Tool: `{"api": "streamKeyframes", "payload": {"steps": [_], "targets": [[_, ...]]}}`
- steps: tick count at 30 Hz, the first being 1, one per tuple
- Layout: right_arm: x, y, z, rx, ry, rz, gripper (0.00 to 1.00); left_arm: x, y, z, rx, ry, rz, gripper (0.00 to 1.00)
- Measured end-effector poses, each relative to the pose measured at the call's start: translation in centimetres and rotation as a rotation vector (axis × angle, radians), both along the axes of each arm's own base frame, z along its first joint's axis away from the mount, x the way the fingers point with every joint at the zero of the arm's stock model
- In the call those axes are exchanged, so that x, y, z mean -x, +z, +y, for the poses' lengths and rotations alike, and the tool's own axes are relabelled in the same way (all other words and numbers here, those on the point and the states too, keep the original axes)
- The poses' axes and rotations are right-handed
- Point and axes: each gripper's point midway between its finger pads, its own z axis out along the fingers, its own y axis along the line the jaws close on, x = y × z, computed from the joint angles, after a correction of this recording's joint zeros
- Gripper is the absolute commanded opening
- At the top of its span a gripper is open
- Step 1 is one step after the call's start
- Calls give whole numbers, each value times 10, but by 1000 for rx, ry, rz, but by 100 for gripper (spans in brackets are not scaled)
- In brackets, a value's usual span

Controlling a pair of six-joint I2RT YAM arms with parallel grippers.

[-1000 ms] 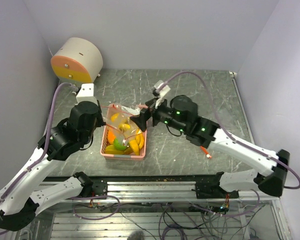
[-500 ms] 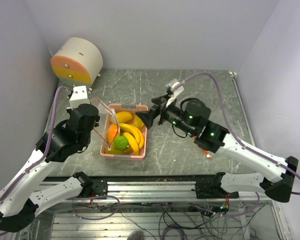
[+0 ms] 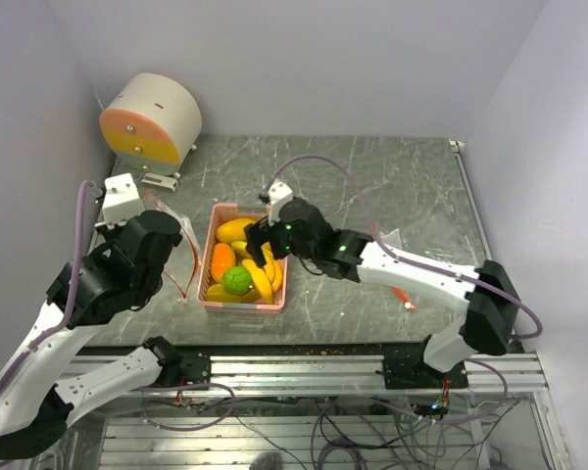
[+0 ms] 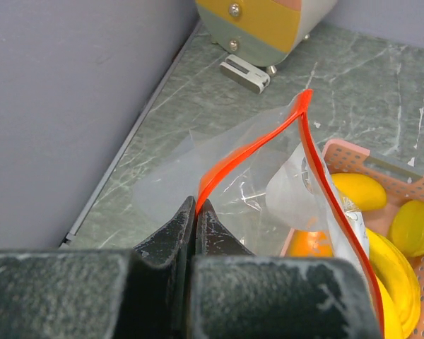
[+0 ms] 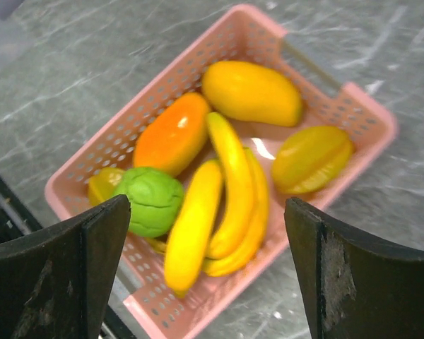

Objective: Place the food in the zip-top bag and seal the zipper
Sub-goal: Pick up the fake fruit from the bin.

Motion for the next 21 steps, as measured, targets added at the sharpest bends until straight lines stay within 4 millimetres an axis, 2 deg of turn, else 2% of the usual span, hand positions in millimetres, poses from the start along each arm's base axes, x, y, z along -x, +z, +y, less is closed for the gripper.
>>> {"api": "streamKeyframes", "payload": {"steps": [4, 7, 14, 21], "targets": [[21, -29, 37, 47, 112, 41, 91, 7, -2, 8, 5, 22, -10, 7], [35, -53, 50, 76, 173, 84, 91, 9, -5, 11, 8, 29, -7, 7], [45, -88, 65, 100, 245, 158, 90, 13, -15, 14, -5, 37, 18, 7], [47, -108, 78, 117, 276, 187, 89, 20, -15, 20, 20, 36, -6, 7]]}}
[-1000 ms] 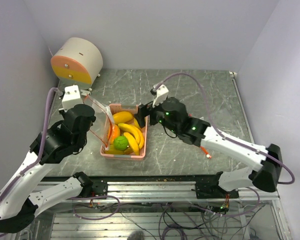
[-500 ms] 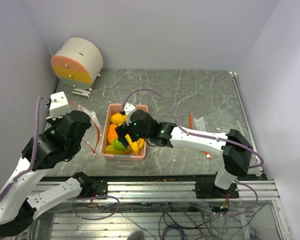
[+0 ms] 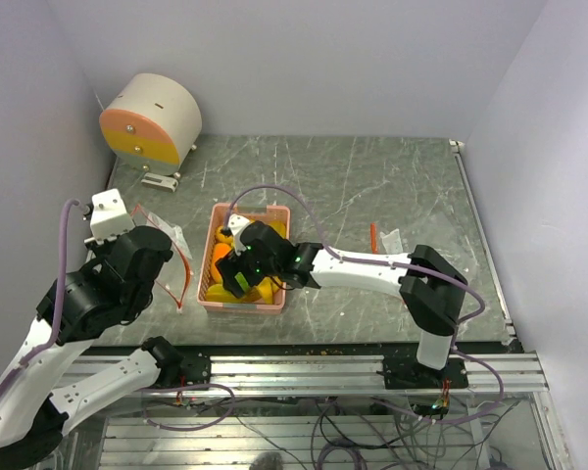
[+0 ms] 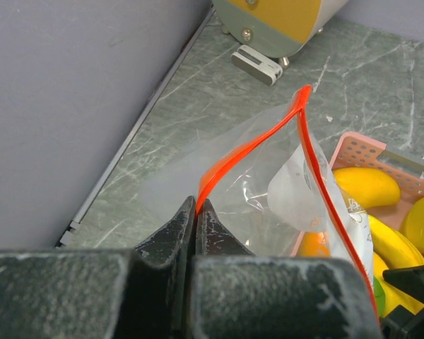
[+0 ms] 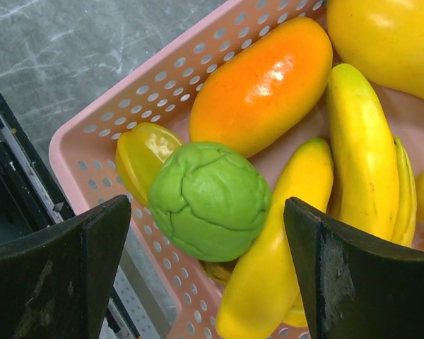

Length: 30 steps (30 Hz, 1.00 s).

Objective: Place the food in the zip-top bag and seal the zipper
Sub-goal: Pick up the fake fruit from the bin.

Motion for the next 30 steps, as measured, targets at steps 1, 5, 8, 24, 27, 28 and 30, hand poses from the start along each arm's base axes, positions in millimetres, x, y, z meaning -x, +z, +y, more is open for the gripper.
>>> {"api": "streamKeyframes", "payload": {"steps": [1, 5, 8, 24, 27, 28, 30], "targets": [[0, -1, 1, 2, 2, 1, 88, 0, -1, 0, 1, 0, 0, 7], [-2, -7, 6, 5, 4, -1, 68, 0, -3, 0, -4, -2, 6, 7], [-2, -13, 7, 16, 5, 2, 42, 0, -4, -1, -7, -2, 11, 7], [-4, 95, -12, -164, -25, -142, 17, -6, -12, -10, 9, -26, 23, 7], [6, 156, -18, -305, 14, -202, 17, -10, -18, -18, 21, -45, 31, 7], [11, 173, -19, -351, 36, -217, 17, -11, -20, -20, 23, -51, 33, 7], [23, 196, -21, -426, 86, -233, 17, -14, -22, -26, 32, -67, 42, 7]]}}
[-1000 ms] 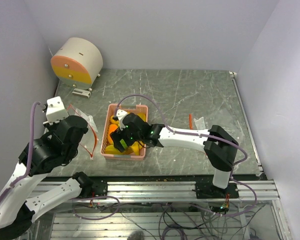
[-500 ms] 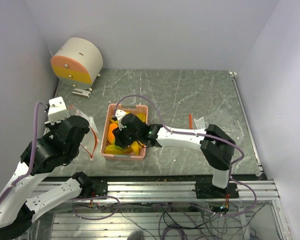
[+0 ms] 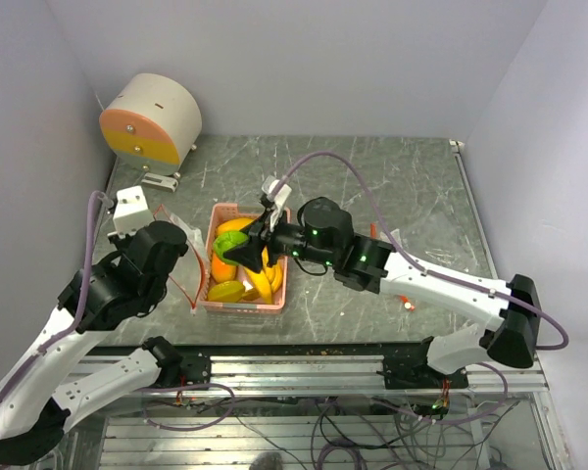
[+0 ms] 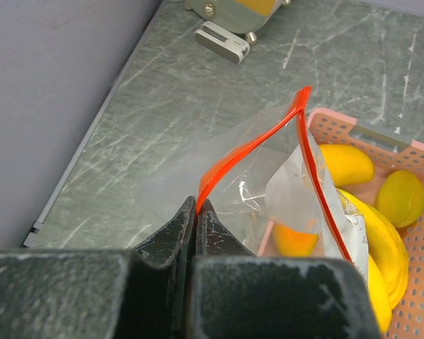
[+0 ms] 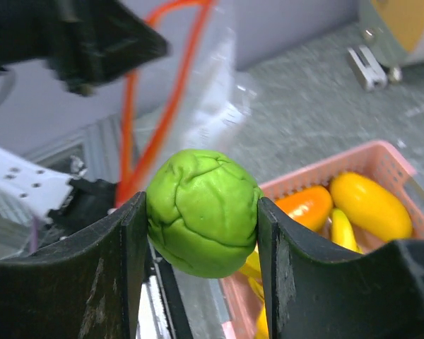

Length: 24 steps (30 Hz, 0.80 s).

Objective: Place the food in the zip-top bag and seal the zipper
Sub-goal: Pick up the fake fruit from the bin, then place the fake vegetable in the zipper food storage bag.

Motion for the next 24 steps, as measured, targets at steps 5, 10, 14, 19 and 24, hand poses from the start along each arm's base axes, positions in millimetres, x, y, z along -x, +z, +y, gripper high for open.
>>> {"api": "streamKeyframes", "payload": {"steps": [5, 10, 14, 19, 24], "targets": [[34, 24, 7, -109, 193, -26, 17, -10, -2, -16, 27, -38, 10, 7], [68, 30, 18, -175, 393, -25, 17, -16, -7, -28, 41, -66, 21, 7], [80, 32, 25, -210, 471, -20, 17, -20, -9, -36, 58, -86, 27, 7], [72, 21, 35, -203, 443, 1, 17, -22, -11, -43, 80, -110, 29, 7], [45, -7, 46, -147, 310, 35, 17, -21, -7, -50, 125, -152, 18, 7]]}}
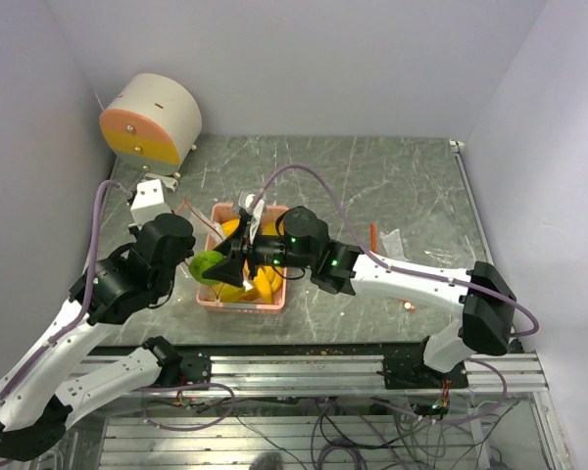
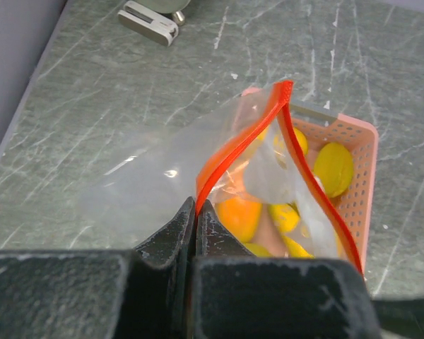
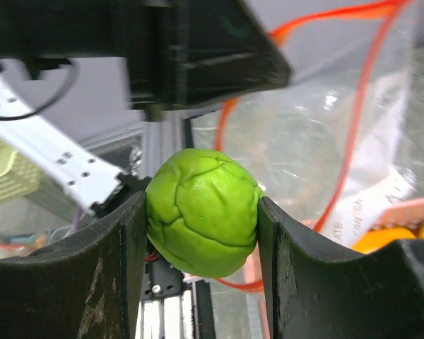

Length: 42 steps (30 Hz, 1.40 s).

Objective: Place the food in the zip-top bag and seal the zipper
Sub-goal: Place the fake vegetable in the zipper food storage bag, then move the bin to the center of the board.

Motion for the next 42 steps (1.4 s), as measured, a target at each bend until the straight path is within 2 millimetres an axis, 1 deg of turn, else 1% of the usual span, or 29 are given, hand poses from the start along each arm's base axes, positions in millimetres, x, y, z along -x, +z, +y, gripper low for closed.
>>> {"api": "streamKeyframes", "payload": {"steps": [3, 6, 10, 12, 13, 15, 18, 21, 22, 25, 27, 29, 31, 35, 38, 40, 42], "targets": [[-19, -11, 1, 28, -104, 6, 17, 4, 3, -3, 32, -29, -7, 7], [-38, -15, -3, 44, -212, -2, 17, 9, 5, -7, 70, -65, -13, 7], [-61, -10, -7, 43, -338, -20, 19, 15, 9, -10, 116, -102, -26, 7], [-70, -5, -6, 38, -380, -26, 22, 17, 6, -12, 129, -118, -24, 7], [-74, -3, -4, 34, -397, -28, 26, 17, 5, -14, 136, -125, -21, 7], [-80, -2, -2, 35, -421, -31, 36, 17, 1, -17, 144, -137, -15, 7], [-83, -4, 3, 47, -425, -36, 64, 16, -3, -23, 155, -153, -11, 7], [-81, -11, 5, 70, -412, -42, 87, 13, -5, -26, 162, -156, -17, 7], [-76, -15, 6, 89, -392, -49, 100, 11, -2, -28, 171, -156, -28, 7], [-74, -17, 4, 101, -383, -53, 100, 9, 0, -29, 178, -156, -36, 7], [-70, -17, -1, 114, -380, -56, 100, 8, 0, -31, 181, -157, -40, 7], [-68, -13, -8, 112, -380, -60, 100, 6, 1, -32, 184, -156, -42, 7], [-64, -5, -17, 98, -381, -66, 100, 6, 0, -32, 182, -153, -41, 7], [-54, 24, -38, 37, -385, -87, 100, 5, -1, -27, 165, -123, -40, 7], [-48, 46, -57, -14, -400, -104, 100, 6, -5, -16, 132, -79, -32, 7], [-47, 55, -68, -35, -425, -111, 100, 9, -8, -7, 108, -46, -28, 7], [-52, 59, -78, -40, -471, -111, 99, 12, -8, 2, 87, -20, -26, 7]]}}
